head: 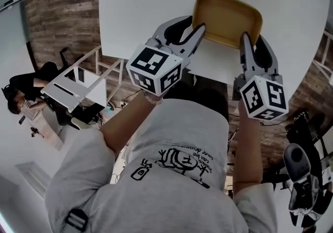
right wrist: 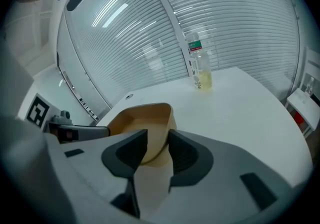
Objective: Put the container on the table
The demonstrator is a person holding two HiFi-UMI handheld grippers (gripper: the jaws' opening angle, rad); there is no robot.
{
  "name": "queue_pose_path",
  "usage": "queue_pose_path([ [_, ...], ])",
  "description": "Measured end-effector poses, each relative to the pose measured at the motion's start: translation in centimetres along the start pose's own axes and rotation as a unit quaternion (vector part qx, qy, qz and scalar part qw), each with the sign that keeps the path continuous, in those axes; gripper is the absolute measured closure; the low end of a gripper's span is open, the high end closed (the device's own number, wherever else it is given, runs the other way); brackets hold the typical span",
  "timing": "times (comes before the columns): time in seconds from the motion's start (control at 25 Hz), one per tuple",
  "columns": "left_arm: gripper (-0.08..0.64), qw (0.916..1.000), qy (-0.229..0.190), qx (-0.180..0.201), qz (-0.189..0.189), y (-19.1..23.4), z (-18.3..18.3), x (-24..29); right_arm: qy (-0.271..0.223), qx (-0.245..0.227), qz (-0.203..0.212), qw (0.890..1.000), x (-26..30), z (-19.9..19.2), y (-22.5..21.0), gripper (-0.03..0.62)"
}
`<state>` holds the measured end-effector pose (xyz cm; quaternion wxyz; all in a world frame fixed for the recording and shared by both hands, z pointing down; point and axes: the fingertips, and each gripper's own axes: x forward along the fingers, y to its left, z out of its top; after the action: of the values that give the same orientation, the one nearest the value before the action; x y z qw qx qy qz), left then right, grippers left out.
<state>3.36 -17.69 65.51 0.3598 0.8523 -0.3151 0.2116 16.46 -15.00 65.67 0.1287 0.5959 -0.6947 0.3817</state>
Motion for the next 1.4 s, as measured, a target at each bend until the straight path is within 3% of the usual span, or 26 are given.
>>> queue_pose_path([
  [0.52, 0.454, 0.9997, 0.017, -0.014, 0.011, 1.9, -3.0, 2.1, 0.031, 0.006, -0.006, 0.999, 2.6, -3.2, -1.6, 0.472],
  [0.84, 0.453, 0.9994, 0.019, 0.001, 0.027, 2.0, -3.1, 2.0, 0.038, 0.003, 0.002, 0.999, 2.6, -3.7, -1.6, 0.471],
  [1.12, 0.453, 0.9988, -0.005, 0.004, 0.049, 2.6, -0.8, -0.7, 0.011, -0.04, -0.039, 0.998, 0.3, -0.9, -2.2, 0.471],
  [1.4, 0.454, 0.9983, -0.046, 0.013, 0.035, 0.0, 3.8, -3.9, -0.044, -0.092, -0.006, 0.995, -3.2, 4.4, 1.2, 0.472],
])
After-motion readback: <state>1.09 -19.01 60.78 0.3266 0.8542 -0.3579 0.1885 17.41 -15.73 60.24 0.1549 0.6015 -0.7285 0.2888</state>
